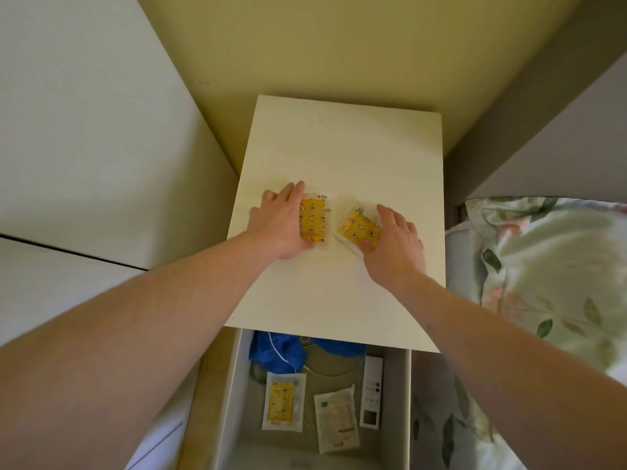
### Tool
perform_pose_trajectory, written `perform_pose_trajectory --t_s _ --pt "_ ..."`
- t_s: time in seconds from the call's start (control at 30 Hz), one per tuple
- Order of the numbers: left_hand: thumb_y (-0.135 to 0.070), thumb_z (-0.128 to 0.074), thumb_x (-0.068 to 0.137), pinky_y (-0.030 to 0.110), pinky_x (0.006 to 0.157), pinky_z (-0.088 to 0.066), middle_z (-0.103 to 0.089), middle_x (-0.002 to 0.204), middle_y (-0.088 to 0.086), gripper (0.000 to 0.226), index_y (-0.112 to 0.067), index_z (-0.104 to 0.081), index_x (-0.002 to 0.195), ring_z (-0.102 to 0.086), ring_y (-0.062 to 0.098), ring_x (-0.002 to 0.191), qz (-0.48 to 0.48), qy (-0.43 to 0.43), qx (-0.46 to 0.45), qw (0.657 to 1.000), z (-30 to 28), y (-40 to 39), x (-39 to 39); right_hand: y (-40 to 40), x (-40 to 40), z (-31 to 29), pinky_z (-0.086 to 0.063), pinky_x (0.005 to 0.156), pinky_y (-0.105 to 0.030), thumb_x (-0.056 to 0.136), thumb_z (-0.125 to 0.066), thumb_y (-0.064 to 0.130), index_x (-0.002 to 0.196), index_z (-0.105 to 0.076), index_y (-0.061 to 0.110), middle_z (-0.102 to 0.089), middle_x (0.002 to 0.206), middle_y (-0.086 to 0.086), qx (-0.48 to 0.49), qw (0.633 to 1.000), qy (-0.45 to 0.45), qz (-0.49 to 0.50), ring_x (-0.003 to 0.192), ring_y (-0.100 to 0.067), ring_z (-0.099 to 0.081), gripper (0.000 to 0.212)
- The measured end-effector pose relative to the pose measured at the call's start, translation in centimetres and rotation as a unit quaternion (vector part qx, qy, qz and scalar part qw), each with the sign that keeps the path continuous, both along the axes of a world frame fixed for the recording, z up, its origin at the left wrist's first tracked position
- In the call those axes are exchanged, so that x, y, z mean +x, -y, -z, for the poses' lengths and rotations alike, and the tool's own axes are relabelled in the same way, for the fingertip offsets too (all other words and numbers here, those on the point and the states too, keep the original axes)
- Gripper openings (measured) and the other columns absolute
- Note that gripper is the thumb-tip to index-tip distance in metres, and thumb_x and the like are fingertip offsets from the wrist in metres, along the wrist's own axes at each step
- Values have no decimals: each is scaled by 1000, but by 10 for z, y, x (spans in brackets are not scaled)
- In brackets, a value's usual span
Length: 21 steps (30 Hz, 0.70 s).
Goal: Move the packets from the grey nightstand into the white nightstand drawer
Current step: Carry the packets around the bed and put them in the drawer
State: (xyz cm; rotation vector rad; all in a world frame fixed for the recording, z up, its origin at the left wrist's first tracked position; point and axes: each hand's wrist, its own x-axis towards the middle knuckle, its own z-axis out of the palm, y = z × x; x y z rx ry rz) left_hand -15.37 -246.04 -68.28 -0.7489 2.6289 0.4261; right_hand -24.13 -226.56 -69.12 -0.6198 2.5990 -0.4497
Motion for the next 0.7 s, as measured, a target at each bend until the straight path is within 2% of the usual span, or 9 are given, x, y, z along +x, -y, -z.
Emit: perform_pose_trajectory --t_s 0.1,0.23,0.33,0.43,0.53,0.6,0.7 --pt "-46 -91 66 46 95 -46 -29 149 3 122 -27 -12 157 -33 32 133 2 26 -5 1000 -1 -3 2 -10 10 3 -43 105 -49 94 -68 30 156 -26 28 -42 148 -2 22 1000 -8 12 131 -31 -42 75" --pt "-26 -86 68 37 80 -44 -36 131 5 96 -29 -28 145 -40 27 118 -31 37 57 997 0 -11 22 -25 28 2 -54 94 -48 90 -70 26 148 -31 32 -55 135 -2 -15 991 83 103 115 -29 -57 70" --pt "-20 -86 70 35 77 -49 -45 121 0 83 -28 -37 137 -50 21 106 -55 4 138 989 2 -26 55 -42 51 -1 -55 70 -34 90 -71 25 139 -36 29 -65 118 3 -27 989 100 107 93 -21 -64 61" --pt "-24 -80 84 40 77 -57 -60 107 -7 49 -30 -49 121 -63 14 88 -77 -45 241 966 6 -51 103 -64 86 -5 -47 55 -24 92 -70 34 126 -43 29 -65 101 10 -44 979 145 138 78 -8 -63 43" --pt "-25 -67 96 38 76 -58 -66 100 -15 18 -34 -58 107 -66 6 85 -62 -46 289 954 10 -78 160 -94 128 -5 -55 61 -21 94 -69 39 110 -57 34 -69 95 15 -109 946 233 199 81 -3 -68 21" --pt "-28 -63 98 33 74 -59 -65 98 -19 12 -38 -58 102 -65 0 88 -45 -26 284 957 14 -93 198 -117 158 0 -56 64 -16 95 -68 36 101 -63 38 -72 94 16 -117 929 290 199 86 -2 -71 8" --pt "-30 -61 99 26 74 -58 -66 104 -21 10 -39 -60 103 -64 -1 93 -42 25 267 963 29 -108 245 -151 197 25 -54 66 -14 97 -67 31 108 -60 39 -67 97 24 -48 913 359 188 89 2 -67 15"
